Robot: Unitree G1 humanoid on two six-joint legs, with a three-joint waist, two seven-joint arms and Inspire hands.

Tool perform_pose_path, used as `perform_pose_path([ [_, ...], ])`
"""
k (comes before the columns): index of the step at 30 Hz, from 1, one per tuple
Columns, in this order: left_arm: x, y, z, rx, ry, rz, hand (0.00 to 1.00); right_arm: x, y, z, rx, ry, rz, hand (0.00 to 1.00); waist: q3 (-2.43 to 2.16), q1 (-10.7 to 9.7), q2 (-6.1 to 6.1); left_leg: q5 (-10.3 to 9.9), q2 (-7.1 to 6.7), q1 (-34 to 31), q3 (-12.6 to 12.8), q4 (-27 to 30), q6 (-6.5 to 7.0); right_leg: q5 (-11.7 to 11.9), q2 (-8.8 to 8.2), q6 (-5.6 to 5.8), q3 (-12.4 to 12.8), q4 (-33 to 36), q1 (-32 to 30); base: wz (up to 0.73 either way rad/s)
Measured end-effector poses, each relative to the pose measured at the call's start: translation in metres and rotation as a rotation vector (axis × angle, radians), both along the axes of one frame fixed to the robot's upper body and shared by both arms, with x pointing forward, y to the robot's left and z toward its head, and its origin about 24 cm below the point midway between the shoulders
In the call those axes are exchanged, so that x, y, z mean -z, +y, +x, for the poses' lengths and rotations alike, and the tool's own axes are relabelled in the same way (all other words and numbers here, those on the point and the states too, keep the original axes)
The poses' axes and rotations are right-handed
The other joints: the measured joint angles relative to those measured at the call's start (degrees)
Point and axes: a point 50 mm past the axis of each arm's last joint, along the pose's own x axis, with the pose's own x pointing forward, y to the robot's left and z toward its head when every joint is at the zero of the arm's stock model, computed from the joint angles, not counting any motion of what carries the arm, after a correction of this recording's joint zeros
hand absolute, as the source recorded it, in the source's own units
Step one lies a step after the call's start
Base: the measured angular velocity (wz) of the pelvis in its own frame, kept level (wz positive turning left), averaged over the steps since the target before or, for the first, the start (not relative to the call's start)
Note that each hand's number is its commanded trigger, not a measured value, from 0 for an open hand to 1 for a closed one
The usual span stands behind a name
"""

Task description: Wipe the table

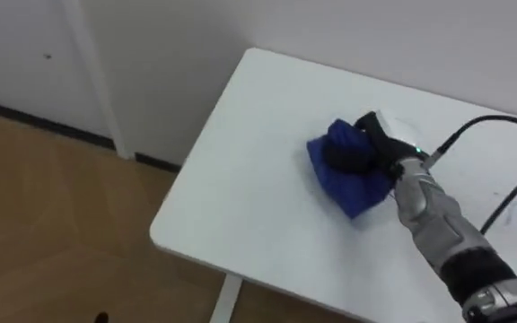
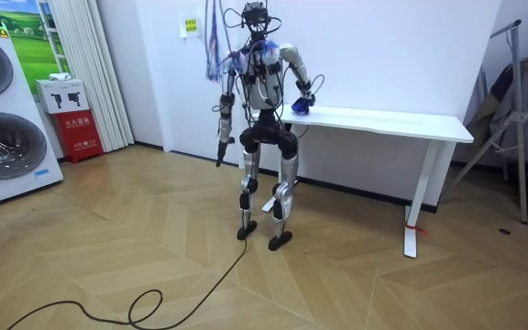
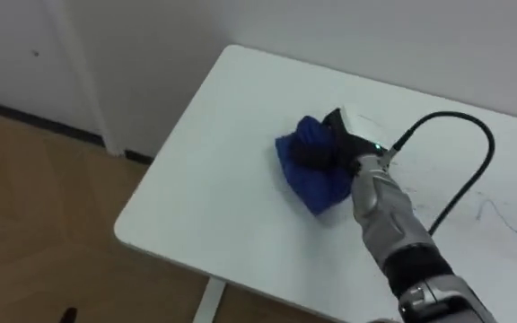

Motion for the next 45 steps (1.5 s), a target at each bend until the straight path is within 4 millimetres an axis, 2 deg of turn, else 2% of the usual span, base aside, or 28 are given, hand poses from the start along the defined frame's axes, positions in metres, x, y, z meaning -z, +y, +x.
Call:
perform_pose_path([
  [1,0.001,-0.001,-0.011,-0.012,0.037,-0.002,0.0,0.014,-0.011,-0.017,0.074,-0.001,0.066,1.0,0.02,-0.27,0.09,0.03,-0.35,-0.04,-1.05,0.07,0.06,-0.05,-0.32,0.08,-0.99,-0.03,0.63,0.61],
  [2,0.001,-0.001,-0.023,-0.024,0.068,-0.005,0.0,0.022,-0.018,-0.03,0.105,-0.025,0.103,1.0,-0.21,-0.77,0.19,0.08,-0.71,0.12,-1.09,0.08,0.16,-0.27,-0.73,0.45,-0.97,-0.03,1.28,0.55],
  [4,0.001,0.0,-0.027,-0.033,0.077,-0.003,0.0,0.028,-0.026,-0.044,0.154,-0.056,0.144,1.0,-0.22,-1.91,0.23,0.05,-1.32,0.22,-1.09,0.2,0.31,-0.68,-1.38,1.12,-1.16,-0.1,2.07,0.43],
  [6,0.0,0.002,-0.022,-0.022,0.067,0.009,0.0,0.035,-0.036,-0.058,0.212,-0.082,0.153,1.0,-0.33,-3.16,0.44,0.13,-1.84,0.22,-0.81,0.2,0.56,-0.98,-1.84,1.63,-1.43,-0.05,2.66,0.4],
  [8,-0.001,0.003,-0.015,-0.008,0.047,0.021,0.0,0.043,-0.052,-0.082,0.314,-0.121,0.15,1.0,-1.04,-4.94,1.1,0.25,-2.13,0.32,0.74,-0.14,1.56,-1.2,-2.46,2.02,-1.3,-0.02,2.89,0.2],
  [11,-0.008,0.013,-0.011,-0.024,-0.001,0.07,0.0,0.053,-0.075,-0.119,0.46,-0.139,0.102,1.0,-1.86,-6.71,1.32,-0.01,-2.43,1.3,1.59,-0.59,2.27,-1.27,-3.05,2.8,-1.52,0.11,3.88,-0.09],
  [14,-0.011,0.017,-0.007,-0.065,-0.035,0.116,0.0,0.057,-0.095,-0.146,0.569,-0.135,0.061,1.0,-2.12,-8.41,1.72,-0.41,-2.52,2.01,1.79,-0.41,2.9,-1.06,-3.31,3.17,-1.89,0.07,4.88,-0.14],
  [16,-0.011,0.013,-0.001,-0.073,-0.066,0.121,0.0,0.057,-0.103,-0.153,0.606,-0.131,0.043,1.0,-2.17,-9.2,1.84,-0.63,-2.6,1.81,1.8,0.17,3.18,-0.92,-3.39,3.4,-2.33,0.02,5.09,-0.04],
  [18,-0.009,0.008,0.004,-0.09,-0.089,0.103,0.0,0.056,-0.104,-0.148,0.628,-0.134,0.057,1.0,-2.15,-9.06,1.85,-0.61,-2.54,1.74,2.32,0.17,3.17,-0.88,-3.42,3.47,-2.25,0.15,4.65,-0.14],
  [20,-0.007,0.001,0.007,-0.102,-0.098,0.073,0.0,0.053,-0.099,-0.13,0.626,-0.12,0.062,1.0,-2.07,-8.55,1.99,-0.45,-2.38,1.75,3.07,0.16,2.96,-0.75,-3.37,3.26,-1.99,0.51,4.2,-0.23],
  [22,-0.003,-0.005,0.01,-0.1,-0.092,0.049,0.0,0.047,-0.094,-0.107,0.613,-0.087,0.063,1.0,-2.03,-6.45,2.28,-0.17,-2.01,1.66,4.55,-0.04,2.79,-0.47,-3.15,2.81,-1.33,1.47,2.82,-0.44],
  [23,-0.001,-0.007,0.012,-0.091,-0.078,0.039,0.0,0.042,-0.078,-0.084,0.574,-0.07,0.091,1.0,-1.83,-5.39,2.33,0.0,-1.48,1.2,5.47,-0.03,2.52,-0.16,-2.78,2.32,-1.01,1.72,2.04,-0.53],
  [24,0.0,-0.008,0.013,-0.088,-0.074,0.035,0.0,0.036,-0.071,-0.071,0.538,-0.07,0.099,1.0,-1.66,-4.77,2.32,0.11,-1.3,0.99,5.68,-0.09,2.38,-0.02,-2.58,2.09,-0.68,1.96,1.43,-0.5],
  [25,0.002,-0.01,0.014,-0.069,-0.065,0.028,0.0,0.025,-0.046,-0.043,0.424,-0.08,0.113,1.0,-0.9,-3.31,2.14,0.29,-0.94,0.61,5.75,-0.18,2.17,0.29,-2.09,1.58,-0.13,2.15,0.37,-0.39],
  [26,0.003,-0.01,0.015,-0.056,-0.051,0.023,0.0,0.01,-0.02,-0.017,0.294,-0.104,0.123,1.0,-0.5,-2.17,1.68,0.53,-0.51,-0.28,5.87,-0.16,1.71,0.53,-1.6,1.18,0.2,2.0,-0.65,-0.27],
  [27,0.003,-0.011,0.017,-0.055,-0.051,0.018,0.0,0.0,-0.006,-0.006,0.235,-0.127,0.14,1.0,-0.27,-1.47,1.52,0.68,-0.33,-0.93,5.84,-0.17,1.47,0.6,-1.42,0.99,0.17,1.91,-1.23,0.0],
  [28,0.003,-0.012,0.019,-0.053,-0.05,0.008,0.0,-0.02,0.015,0.013,0.143,-0.183,0.166,1.0,0.38,-1.1,1.2,1.04,-0.24,-1.57,5.4,-0.12,1.37,0.63,-1.1,0.68,-0.11,1.43,-1.64,0.33],
  [29,0.004,-0.012,0.017,-0.052,-0.042,0.004,0.0,-0.033,0.025,0.025,0.083,-0.219,0.168,1.0,0.48,0.03,1.19,1.35,-0.32,-2.04,4.67,-0.09,1.24,0.69,-0.94,0.6,-0.77,0.5,-1.96,0.48],
  [31,0.004,-0.01,0.008,-0.055,-0.016,0.007,0.0,-0.043,0.03,0.034,0.049,-0.236,0.165,1.0,0.33,1.75,0.93,1.68,-0.43,-2.03,3.58,-0.49,1.2,0.65,-0.97,0.67,-2.25,-0.14,-1.32,0.43],
  [33,0.005,-0.009,-0.007,-0.067,0.033,0.005,0.0,-0.034,0.025,0.031,0.064,-0.195,0.154,1.0,0.3,1.96,0.85,1.65,-0.53,-1.81,2.32,-0.59,1.22,0.57,-0.99,0.79,-2.45,-0.01,-0.6,0.42],
  [35,0.005,-0.009,-0.02,-0.075,0.065,-0.002,0.0,0.007,0.003,-0.001,0.121,-0.055,0.12,1.0,0.28,1.81,0.75,1.66,-0.6,-1.29,1.68,-0.54,1.23,0.47,-1.7,0.97,-2.31,-0.07,0.53,0.43],
  [36,0.005,-0.009,-0.023,-0.077,0.071,-0.002,0.0,0.016,-0.003,-0.013,0.154,-0.061,0.15,1.0,0.27,1.58,0.76,1.66,-0.75,-1.09,1.68,-0.53,1.23,0.32,-1.89,1.21,-2.33,-0.13,0.9,0.3],
  [37,0.005,-0.009,-0.031,-0.086,0.087,0.0,0.0,0.024,-0.009,-0.027,0.163,-0.091,0.154,1.0,0.17,0.15,0.73,1.66,-1.29,-0.42,1.81,-0.5,1.23,0.09,-2.08,1.59,-2.38,-0.11,1.78,0.15],
  [38,0.004,-0.007,-0.035,-0.099,0.094,0.006,0.0,0.03,-0.017,-0.038,0.183,-0.094,0.155,1.0,0.36,-1.36,1.09,1.65,-1.64,0.49,1.94,-0.49,1.25,0.07,-2.65,1.62,-2.33,-0.25,2.92,0.08],
  [40,0.001,0.0,-0.035,-0.108,0.081,0.025,0.0,0.038,-0.038,-0.058,0.265,-0.096,0.145,1.0,0.1,-3.64,0.84,1.47,-1.92,1.2,2.69,-0.53,1.54,-0.24,-2.81,2.12,-2.25,0.02,3.45,0.0],
  [41,-0.001,0.005,-0.03,-0.107,0.057,0.044,0.0,0.043,-0.055,-0.074,0.336,-0.093,0.142,1.0,-0.42,-4.91,0.59,1.2,-2.39,1.27,2.76,-0.52,1.96,-0.39,-2.9,2.36,-1.97,0.06,3.58,0.0],
  [43,-0.005,0.013,-0.021,-0.11,0.004,0.073,0.0,0.046,-0.083,-0.098,0.459,-0.088,0.118,1.0,-1.02,-6.38,0.92,0.45,-2.1,1.42,3.9,-0.57,2.74,-0.47,-2.94,2.52,-0.58,-0.07,3.54,-0.19],
  [45,-0.009,0.018,-0.016,-0.125,-0.039,0.09,0.0,0.049,-0.112,-0.124,0.577,-0.071,0.085,1.0,-1.5,-6.6,1.66,-0.34,-1.99,2.14,5.2,-0.79,3.52,-0.35,-2.96,2.79,-0.32,0.01,3.73,-0.44],
])
